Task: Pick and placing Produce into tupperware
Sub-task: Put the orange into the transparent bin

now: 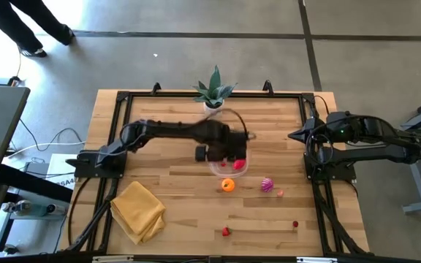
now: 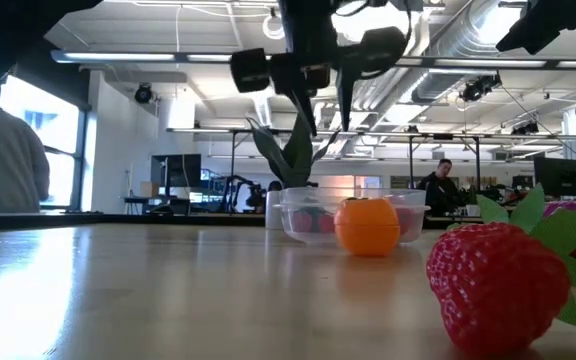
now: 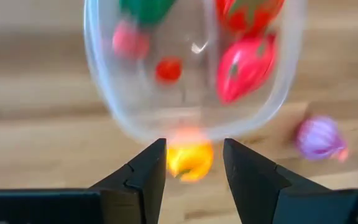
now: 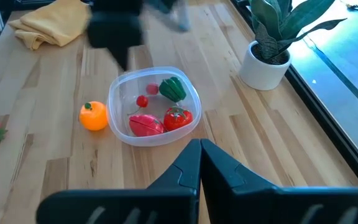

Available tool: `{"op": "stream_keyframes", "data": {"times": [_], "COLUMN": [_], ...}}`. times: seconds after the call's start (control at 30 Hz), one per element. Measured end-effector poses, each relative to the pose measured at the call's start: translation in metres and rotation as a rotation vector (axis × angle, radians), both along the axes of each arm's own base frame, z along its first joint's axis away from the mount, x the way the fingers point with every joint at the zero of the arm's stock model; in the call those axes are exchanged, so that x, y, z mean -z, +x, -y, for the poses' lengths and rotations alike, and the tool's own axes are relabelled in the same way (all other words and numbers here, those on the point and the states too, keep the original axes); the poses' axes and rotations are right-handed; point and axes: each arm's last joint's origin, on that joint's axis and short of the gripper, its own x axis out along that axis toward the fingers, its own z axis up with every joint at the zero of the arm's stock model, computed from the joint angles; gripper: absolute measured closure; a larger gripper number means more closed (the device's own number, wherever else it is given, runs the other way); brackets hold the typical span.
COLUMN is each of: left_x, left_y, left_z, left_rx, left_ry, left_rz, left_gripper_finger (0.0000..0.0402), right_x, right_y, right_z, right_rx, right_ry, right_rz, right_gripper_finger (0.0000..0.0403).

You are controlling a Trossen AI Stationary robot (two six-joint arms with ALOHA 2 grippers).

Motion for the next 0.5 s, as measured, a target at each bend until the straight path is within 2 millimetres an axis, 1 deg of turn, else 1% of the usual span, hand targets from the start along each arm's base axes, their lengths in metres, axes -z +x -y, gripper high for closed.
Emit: {"op": "stream_keyframes", "data": {"times": [0.17,0.3,0.4,0.5], "left_x": [0.016,0.034,0.041,0.05], "left_y": [0.004,0.005,0.004,0.005], "left_z": [0.049,0.085,0.102,0.104], "left_rx": [-0.063,-0.076,-0.085,-0.108], "left_ry": [0.001,0.067,0.091,0.087], "left_rz": [-0.03,-0.023,-0.002,0.006], "left_gripper_finger": [0.025,0.025,0.025,0.0249], "right_x": [0.0,0.0,0.0,0.0], "right_y": [0.0,0.0,0.0,0.0], "right_z": [0.0,0.0,0.0,0.0], "right_rx": [0.0,0.0,0.0,0.0], "right_ry": [0.0,0.0,0.0,0.0], "right_rz": [0.0,0.0,0.0,0.0], "right_gripper_finger": [0.0403,0.0403,0.0403,0.0403]}}
